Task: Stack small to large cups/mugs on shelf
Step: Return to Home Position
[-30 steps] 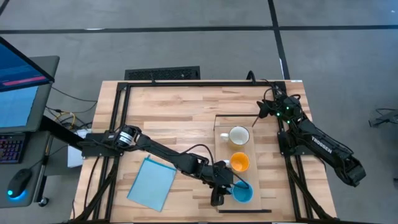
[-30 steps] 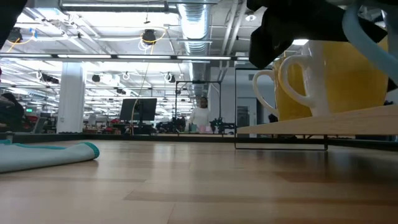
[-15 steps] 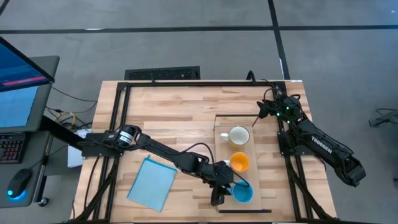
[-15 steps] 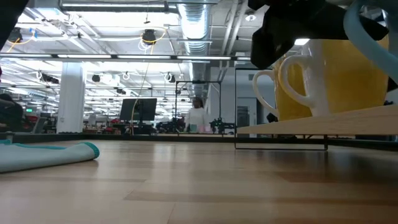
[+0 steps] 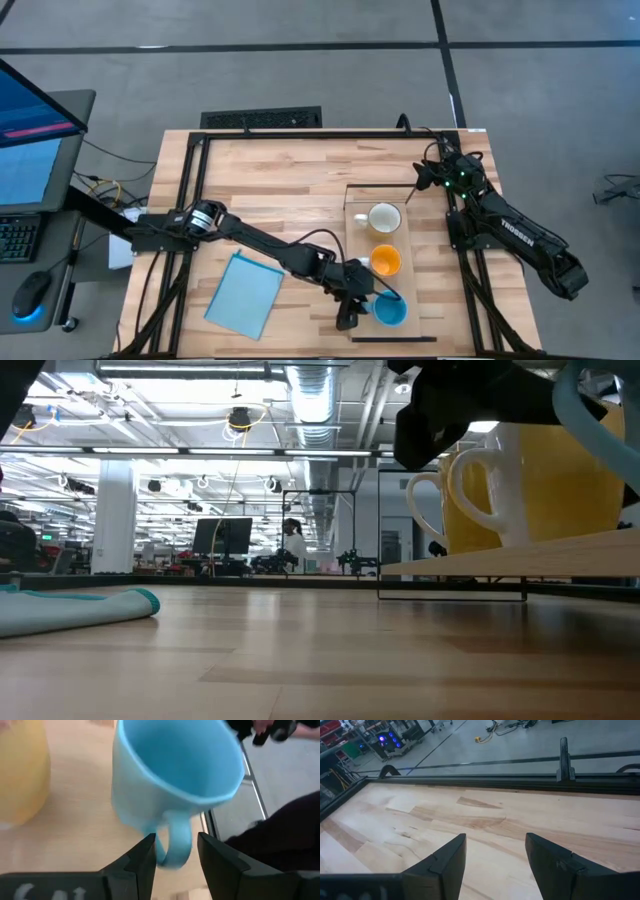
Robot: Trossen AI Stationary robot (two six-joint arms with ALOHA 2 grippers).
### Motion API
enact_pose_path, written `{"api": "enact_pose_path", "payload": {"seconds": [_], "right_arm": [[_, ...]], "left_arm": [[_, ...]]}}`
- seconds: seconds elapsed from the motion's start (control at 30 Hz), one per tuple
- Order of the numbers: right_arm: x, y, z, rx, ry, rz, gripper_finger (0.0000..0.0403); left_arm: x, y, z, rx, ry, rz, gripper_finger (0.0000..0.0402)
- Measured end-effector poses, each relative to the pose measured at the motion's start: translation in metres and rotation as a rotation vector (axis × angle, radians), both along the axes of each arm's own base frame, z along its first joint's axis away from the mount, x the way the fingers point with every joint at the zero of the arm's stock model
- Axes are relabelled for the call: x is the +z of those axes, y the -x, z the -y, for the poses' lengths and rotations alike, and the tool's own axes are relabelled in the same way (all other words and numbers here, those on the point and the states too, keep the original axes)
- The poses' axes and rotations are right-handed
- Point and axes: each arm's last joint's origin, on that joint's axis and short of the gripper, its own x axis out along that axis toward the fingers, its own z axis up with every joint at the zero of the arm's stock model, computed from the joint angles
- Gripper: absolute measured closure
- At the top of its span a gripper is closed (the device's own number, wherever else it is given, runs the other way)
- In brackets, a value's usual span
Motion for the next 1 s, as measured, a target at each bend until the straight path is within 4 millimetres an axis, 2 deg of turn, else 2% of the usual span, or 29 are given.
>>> {"api": "enact_pose_path", "payload": {"seconds": [0.43,0.67,0.83,1.0], "right_arm": [[0.000,0.000,0.000,0.006,0.010,-0.011,0.0177],[0.000,0.000,0.000,0.005,0.010,-0.011,0.0177],[0.000,0.000,0.000,0.005,0.010,-0.011,0.0177],[0.000,0.000,0.000,0.006,0.010,-0.011,0.0177]], "left_arm": [[-0.004,0.003,-0.003,-0.034,0.000,-0.065,0.0267],[-0.007,0.013,-0.008,-0.029,-0.028,-0.179,0.0267],[0.008,0.032,-0.018,0.054,-0.166,-0.283,0.0267],[0.034,0.053,-0.031,0.158,-0.328,-0.308,0.0267]]}}
